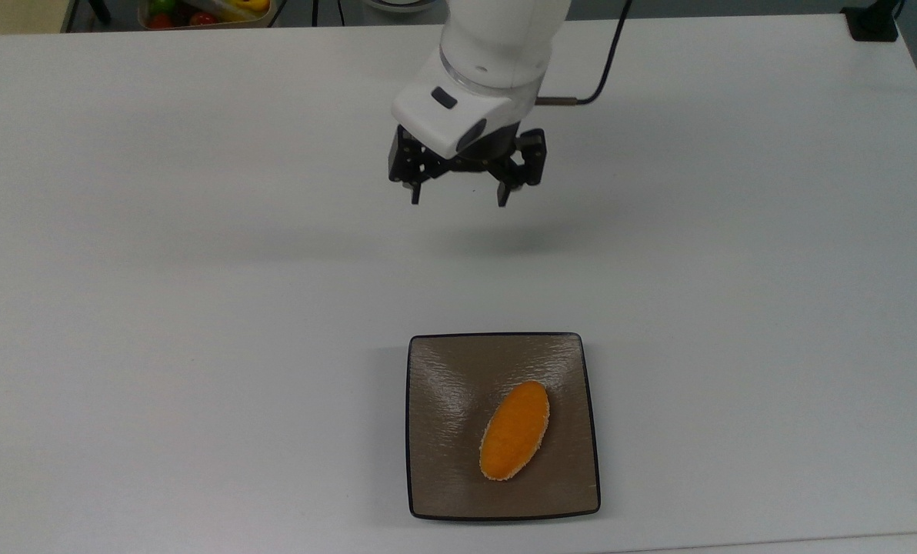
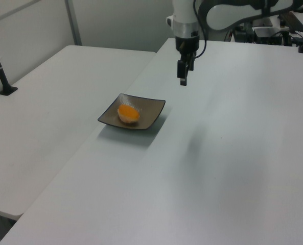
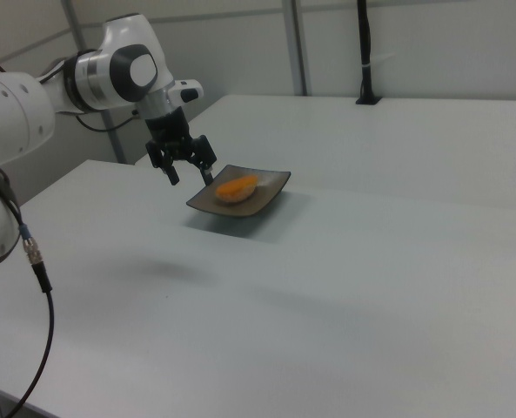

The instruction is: Bread is placed on a ceramic plate

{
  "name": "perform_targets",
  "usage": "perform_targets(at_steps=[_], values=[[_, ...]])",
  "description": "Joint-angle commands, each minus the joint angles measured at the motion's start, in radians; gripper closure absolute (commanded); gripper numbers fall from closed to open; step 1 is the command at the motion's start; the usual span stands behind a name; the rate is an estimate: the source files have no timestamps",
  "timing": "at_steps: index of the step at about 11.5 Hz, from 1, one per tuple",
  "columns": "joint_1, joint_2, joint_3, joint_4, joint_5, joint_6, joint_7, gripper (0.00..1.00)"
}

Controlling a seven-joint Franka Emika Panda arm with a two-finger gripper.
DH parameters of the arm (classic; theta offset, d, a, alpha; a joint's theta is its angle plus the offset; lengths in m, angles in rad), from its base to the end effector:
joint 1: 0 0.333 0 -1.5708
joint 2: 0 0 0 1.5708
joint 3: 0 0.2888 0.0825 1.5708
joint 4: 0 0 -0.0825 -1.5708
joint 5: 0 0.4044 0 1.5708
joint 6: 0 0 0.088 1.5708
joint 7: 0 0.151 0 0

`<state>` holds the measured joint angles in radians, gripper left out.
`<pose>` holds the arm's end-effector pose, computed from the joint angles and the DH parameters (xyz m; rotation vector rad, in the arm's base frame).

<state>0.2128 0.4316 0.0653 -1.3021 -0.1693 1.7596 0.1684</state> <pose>0.6812 0.1643 0.4297 3.0036 0.2000 0.0857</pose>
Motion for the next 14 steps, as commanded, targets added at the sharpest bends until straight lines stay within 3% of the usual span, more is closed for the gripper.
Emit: perform_targets(at_steps=[1,6,8,14], values=[[-0.036,-0.178,0.013,-0.201,0.019,-0.012,-0.044,0.00],[-0.105,-0.401,-0.002,-0.382,0.152,-0.005,-0.087,0.00],[-0.110,-0.416,-0.038,-0.394,0.192,0.024,-0.089,0.00],[-0.122,-0.427,-0.039,-0.398,0.185,0.017,-0.119,0.00]])
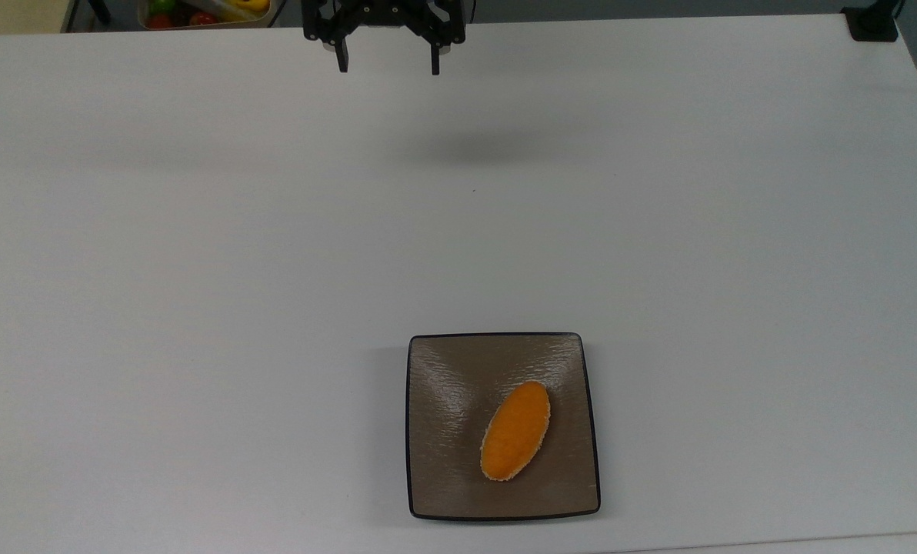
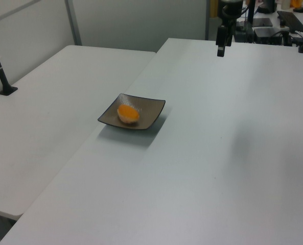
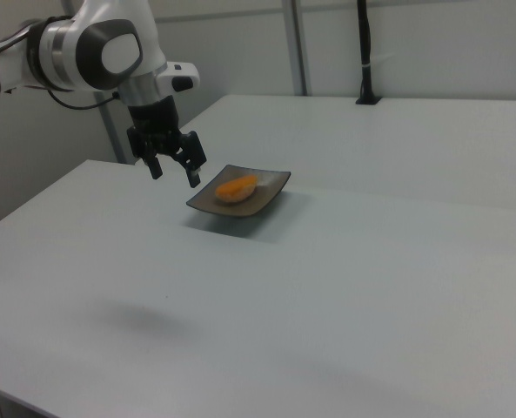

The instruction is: Bread is placed on a ceramic plate

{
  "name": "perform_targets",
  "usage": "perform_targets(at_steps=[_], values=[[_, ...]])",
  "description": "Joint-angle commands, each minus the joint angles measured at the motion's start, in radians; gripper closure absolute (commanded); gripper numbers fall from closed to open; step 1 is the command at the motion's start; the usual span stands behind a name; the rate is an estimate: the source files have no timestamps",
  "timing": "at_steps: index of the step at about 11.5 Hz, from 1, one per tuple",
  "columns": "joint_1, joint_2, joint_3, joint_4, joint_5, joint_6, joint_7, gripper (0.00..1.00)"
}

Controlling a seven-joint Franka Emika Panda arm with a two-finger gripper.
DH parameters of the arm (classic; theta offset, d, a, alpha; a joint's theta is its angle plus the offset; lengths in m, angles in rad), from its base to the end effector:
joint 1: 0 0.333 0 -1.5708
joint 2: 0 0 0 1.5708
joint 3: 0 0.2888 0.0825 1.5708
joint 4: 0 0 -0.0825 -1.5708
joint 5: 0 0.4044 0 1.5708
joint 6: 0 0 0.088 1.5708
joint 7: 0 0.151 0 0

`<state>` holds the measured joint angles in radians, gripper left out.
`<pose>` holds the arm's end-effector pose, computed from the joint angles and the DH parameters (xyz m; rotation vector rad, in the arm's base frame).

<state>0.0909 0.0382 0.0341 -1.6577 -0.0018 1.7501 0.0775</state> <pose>0.5964 0.0745 0.5038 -3.1345 -0.0748 -0.0847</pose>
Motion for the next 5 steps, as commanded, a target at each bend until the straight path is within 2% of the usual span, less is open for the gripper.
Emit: perform_targets(at_steps=[1,5], values=[[0.001,-0.034,-0.008,-0.042,0.017,0.022,-0.025,0.00],[0.003,-0.029,-0.008,-0.042,0.017,0.022,-0.027,0.00]])
